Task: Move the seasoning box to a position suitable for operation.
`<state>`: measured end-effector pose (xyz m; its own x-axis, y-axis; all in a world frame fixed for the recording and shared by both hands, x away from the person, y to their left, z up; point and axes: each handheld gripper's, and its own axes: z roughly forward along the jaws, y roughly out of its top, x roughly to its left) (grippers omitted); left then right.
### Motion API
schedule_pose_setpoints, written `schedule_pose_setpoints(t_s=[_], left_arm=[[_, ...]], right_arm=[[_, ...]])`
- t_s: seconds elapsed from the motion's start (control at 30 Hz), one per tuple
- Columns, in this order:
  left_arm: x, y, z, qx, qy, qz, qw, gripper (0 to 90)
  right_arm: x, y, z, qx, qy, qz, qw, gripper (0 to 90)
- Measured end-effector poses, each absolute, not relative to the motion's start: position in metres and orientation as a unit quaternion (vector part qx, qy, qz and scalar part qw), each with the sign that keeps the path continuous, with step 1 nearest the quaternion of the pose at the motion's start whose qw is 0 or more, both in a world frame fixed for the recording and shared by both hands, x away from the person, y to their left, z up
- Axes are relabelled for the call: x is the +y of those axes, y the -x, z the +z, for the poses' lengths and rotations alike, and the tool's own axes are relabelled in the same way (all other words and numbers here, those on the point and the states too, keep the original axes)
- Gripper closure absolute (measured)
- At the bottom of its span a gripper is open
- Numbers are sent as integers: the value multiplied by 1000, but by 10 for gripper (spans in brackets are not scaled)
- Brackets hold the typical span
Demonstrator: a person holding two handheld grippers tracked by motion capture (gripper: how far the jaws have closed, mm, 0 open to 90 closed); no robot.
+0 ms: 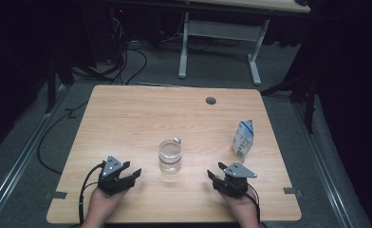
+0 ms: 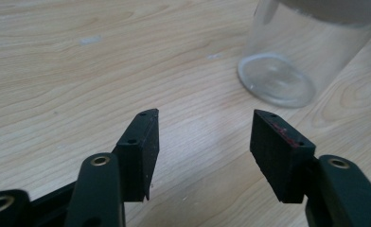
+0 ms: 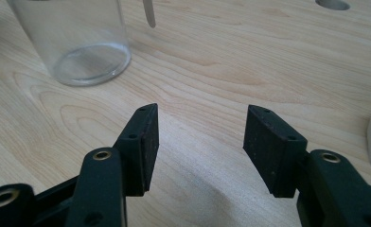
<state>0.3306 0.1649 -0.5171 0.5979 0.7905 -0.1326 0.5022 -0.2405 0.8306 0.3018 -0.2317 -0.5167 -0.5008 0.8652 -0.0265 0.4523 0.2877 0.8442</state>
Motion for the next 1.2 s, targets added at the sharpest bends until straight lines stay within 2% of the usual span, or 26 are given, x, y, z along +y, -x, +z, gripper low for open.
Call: schedule_pose_setpoints(t_s=[0.23,0.6,0.93,1.07,1.1,1.17,1.2], left_arm=[[153,-335,-512,402,-778,160,455,502],[134,-353,-499,395,-782,170,451,528],[121,-371,-490,398,-774,170,462,610],[116,-378,-485,400,-770,168,469,664],[114,-382,-483,398,-768,168,473,724],[113,-383,-483,397,-766,171,476,751],[111,-386,-483,398,-764,169,478,817]], right_arm=[[-228,-303,-519,767,-434,411,232,469],[-224,-303,-519,773,-429,404,234,462],[-222,-303,-519,775,-426,406,233,465],[-222,-303,-518,773,-429,406,233,462],[-222,-303,-518,772,-432,405,233,457],[-222,-303,-518,771,-432,405,233,456],[-222,-303,-518,771,-432,405,234,452]])
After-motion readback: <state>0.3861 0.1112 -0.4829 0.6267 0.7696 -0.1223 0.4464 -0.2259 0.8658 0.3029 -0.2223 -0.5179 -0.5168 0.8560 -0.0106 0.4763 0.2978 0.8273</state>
